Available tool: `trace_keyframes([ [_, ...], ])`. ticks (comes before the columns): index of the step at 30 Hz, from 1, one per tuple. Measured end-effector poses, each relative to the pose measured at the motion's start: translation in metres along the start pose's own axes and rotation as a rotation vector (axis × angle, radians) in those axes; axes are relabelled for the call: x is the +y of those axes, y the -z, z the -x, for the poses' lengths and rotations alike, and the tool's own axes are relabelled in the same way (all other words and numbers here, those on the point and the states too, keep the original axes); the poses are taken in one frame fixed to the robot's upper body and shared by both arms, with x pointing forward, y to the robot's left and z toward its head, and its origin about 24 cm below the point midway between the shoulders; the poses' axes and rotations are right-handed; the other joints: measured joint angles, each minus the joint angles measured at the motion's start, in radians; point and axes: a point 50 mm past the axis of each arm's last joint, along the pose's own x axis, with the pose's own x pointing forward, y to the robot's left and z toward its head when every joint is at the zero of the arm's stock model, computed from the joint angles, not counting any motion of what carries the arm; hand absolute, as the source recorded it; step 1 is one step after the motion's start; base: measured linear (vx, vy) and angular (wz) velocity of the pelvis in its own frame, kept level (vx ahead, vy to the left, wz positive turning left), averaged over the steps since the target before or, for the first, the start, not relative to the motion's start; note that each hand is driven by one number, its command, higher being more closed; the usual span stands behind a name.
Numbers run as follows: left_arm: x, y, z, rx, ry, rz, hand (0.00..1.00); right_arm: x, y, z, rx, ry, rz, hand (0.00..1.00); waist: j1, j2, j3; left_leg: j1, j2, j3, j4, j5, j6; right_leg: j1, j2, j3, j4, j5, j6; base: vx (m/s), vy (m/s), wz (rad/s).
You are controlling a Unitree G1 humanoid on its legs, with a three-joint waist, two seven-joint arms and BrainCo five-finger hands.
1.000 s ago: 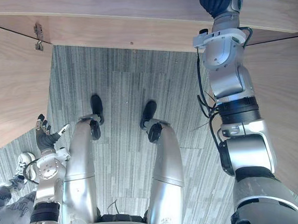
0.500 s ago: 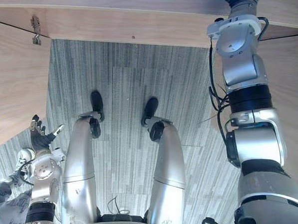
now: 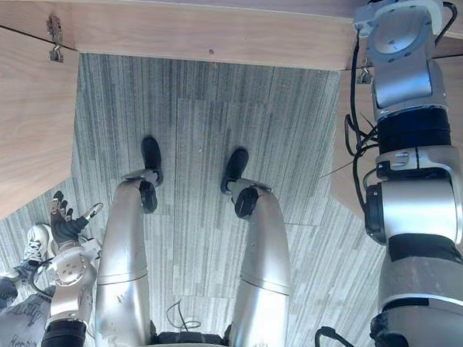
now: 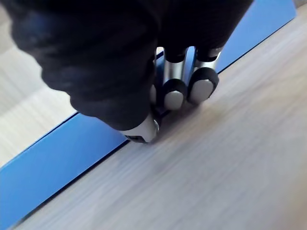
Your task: Walk over to the cabinet, pick up the folder, carry it to the office cabinet, place the folder inside the office cabinet, then close the office cabinet door
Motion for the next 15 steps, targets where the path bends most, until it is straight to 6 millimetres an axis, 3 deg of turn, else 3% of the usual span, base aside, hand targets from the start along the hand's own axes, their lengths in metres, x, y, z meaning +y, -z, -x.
trace_keyframes([
  [15,0.0,0.007,0.006,0.027,0.0,0.01,0.0,-0.014,-0.002,-0.012,0.04,0.076,-0.09,1.0,0.0,0.006,-0.003,-0.028,-0.003,0.001,-0.002,0.015,0.007,-0.031,-0.001,0.003,0.004,0.013,-0.002,-0.02,0.007,0.01],
])
